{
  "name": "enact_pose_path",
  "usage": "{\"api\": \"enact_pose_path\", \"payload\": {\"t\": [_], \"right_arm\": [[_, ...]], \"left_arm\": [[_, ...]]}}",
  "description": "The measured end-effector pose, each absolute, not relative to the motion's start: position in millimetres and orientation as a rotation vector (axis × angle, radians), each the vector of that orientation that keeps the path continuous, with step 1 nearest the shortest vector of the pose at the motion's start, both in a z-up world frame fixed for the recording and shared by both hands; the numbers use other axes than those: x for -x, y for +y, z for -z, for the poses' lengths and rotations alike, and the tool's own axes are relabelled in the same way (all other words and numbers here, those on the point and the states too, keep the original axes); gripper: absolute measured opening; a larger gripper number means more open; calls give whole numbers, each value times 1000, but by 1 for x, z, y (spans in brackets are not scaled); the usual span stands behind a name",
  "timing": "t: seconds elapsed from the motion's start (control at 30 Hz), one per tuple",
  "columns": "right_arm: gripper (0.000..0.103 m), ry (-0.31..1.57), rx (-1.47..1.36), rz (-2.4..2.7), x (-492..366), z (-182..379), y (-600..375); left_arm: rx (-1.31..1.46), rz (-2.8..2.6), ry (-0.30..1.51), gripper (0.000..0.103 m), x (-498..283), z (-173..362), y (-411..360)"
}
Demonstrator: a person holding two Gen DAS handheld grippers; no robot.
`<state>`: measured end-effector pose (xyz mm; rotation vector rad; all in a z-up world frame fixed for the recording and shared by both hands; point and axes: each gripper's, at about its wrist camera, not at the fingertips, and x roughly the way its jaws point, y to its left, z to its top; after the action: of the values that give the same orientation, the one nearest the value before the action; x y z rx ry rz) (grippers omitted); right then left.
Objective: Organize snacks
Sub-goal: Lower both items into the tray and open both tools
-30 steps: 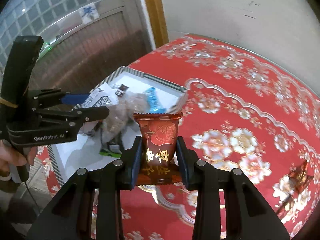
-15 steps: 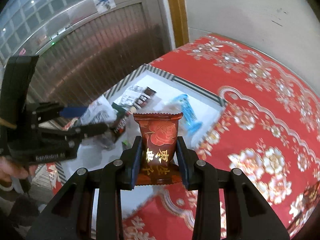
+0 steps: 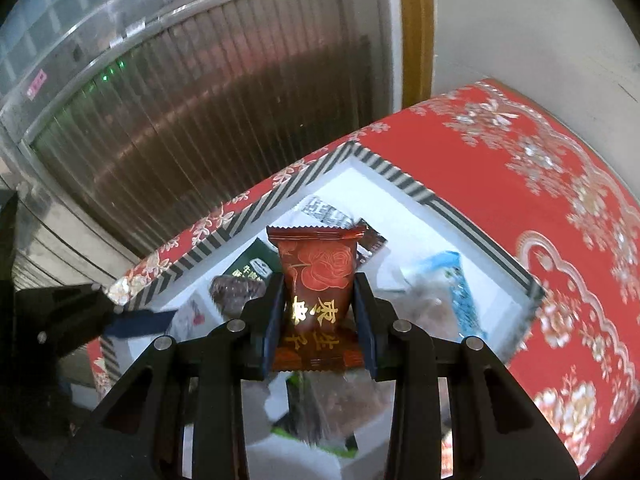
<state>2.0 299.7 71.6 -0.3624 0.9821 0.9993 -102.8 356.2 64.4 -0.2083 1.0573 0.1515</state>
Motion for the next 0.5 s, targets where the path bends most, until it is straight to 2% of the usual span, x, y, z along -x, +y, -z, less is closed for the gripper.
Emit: {"api": "enact_pose_path", "payload": {"t": [0.4,0.5], "right_arm": [[33,1026,397,-1009,-3,-51,322],[38,1029,379,-1008,-4,-52,321]], "left_arm": [[216,-174,1077,56,98,-56,357],[228,-180,1082,56,98,-54,358]]}}
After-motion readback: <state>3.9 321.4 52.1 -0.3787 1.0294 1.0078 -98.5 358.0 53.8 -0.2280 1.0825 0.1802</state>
